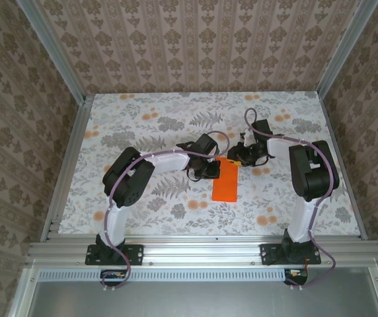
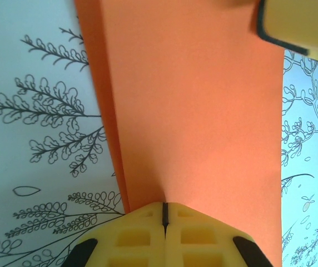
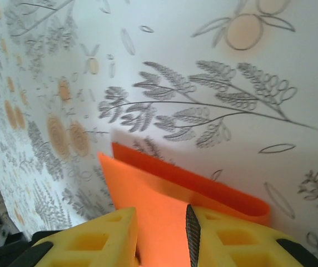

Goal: Fold a paper plane with a square sheet of paper (pick it up from the middle)
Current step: Fold the square sheet of paper in half at the center of the table.

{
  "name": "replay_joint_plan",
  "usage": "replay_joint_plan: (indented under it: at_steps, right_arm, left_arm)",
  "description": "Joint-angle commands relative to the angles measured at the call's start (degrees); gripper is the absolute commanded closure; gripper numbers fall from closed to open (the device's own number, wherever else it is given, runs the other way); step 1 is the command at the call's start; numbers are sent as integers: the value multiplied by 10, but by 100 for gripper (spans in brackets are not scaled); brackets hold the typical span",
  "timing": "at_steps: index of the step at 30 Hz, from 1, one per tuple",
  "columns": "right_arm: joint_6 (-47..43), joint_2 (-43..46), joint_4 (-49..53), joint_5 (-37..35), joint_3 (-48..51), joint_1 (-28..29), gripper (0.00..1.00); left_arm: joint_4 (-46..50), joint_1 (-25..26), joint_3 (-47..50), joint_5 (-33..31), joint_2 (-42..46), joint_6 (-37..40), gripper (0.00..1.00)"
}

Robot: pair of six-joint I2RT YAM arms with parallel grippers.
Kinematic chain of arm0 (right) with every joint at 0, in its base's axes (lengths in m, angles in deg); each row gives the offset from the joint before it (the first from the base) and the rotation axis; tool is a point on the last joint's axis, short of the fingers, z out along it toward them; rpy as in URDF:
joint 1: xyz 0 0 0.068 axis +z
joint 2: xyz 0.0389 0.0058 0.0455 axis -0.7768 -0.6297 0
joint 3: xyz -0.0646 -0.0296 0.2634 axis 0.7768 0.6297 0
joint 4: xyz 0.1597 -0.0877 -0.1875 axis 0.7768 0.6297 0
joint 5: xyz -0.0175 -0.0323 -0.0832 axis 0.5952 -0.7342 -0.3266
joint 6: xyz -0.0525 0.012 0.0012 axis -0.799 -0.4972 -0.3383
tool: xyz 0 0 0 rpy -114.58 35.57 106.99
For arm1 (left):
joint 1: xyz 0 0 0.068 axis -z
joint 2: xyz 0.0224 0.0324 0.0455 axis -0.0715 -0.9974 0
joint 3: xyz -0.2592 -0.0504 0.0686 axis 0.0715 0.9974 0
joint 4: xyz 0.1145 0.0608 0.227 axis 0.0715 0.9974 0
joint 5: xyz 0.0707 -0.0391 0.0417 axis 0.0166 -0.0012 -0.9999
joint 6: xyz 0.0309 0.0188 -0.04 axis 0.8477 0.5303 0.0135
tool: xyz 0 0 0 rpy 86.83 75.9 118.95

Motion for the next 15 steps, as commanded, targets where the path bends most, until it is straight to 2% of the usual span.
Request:
replay_joint_plan:
  at_steps: [1, 10, 15]
  right_arm:
    - [-11, -35, 8, -18, 5, -4, 68]
    - [-26, 10, 54, -14, -24, -6, 67]
    - [-29, -3, 65, 4, -55, -6, 67]
  left_arm:
    - [63, 7, 13, -19, -31, 10, 100]
    - [64, 7, 15, -20, -31, 9, 100]
    - [63, 7, 15, -20, -31, 9, 100]
